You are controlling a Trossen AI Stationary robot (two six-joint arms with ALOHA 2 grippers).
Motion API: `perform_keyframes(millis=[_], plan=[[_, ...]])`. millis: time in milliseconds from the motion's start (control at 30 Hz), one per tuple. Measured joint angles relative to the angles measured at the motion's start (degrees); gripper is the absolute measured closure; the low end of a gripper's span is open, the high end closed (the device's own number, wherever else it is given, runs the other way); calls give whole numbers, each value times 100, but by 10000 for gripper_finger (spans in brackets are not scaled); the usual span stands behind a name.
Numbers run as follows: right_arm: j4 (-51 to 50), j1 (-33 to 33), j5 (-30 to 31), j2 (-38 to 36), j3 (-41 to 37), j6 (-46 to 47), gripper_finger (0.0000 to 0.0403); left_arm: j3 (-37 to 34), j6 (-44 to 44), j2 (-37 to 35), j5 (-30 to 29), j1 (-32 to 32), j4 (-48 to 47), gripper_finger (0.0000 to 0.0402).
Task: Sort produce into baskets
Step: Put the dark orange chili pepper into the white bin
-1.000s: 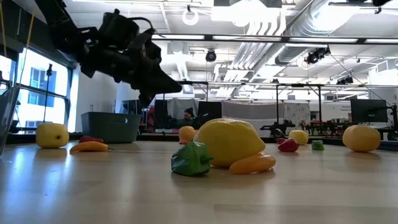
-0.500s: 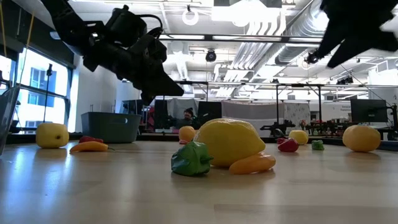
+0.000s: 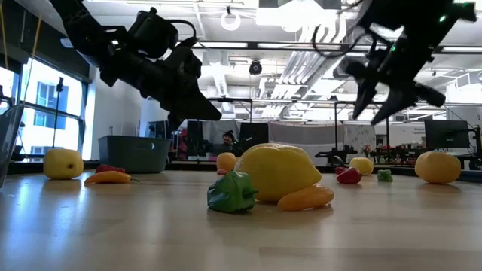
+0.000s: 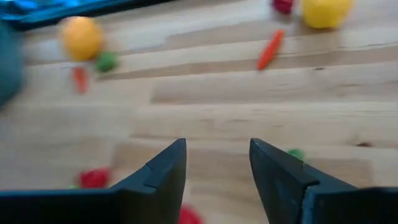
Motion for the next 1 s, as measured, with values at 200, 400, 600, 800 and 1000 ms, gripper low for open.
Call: perform_keyframes(millis=[200,400,600,800,1000], plan=[[27,-1014,-256,-4,-199,-318,197,2,-2,0,74,0,-76,401],[421,-1801,-672,74,-201,-986,170,2,38,0,76,0,-105,401],[713,-2318,-801,436,-201,-1184,164,2,122,0,76,0,-170,401],[1159,-2654,-779,1087,-201,-1193,164,2,295,0,29,0,-170,401],[1859,-2885,-669,1899,-201,-1272,164,2,307,0,15,0,-170,401]])
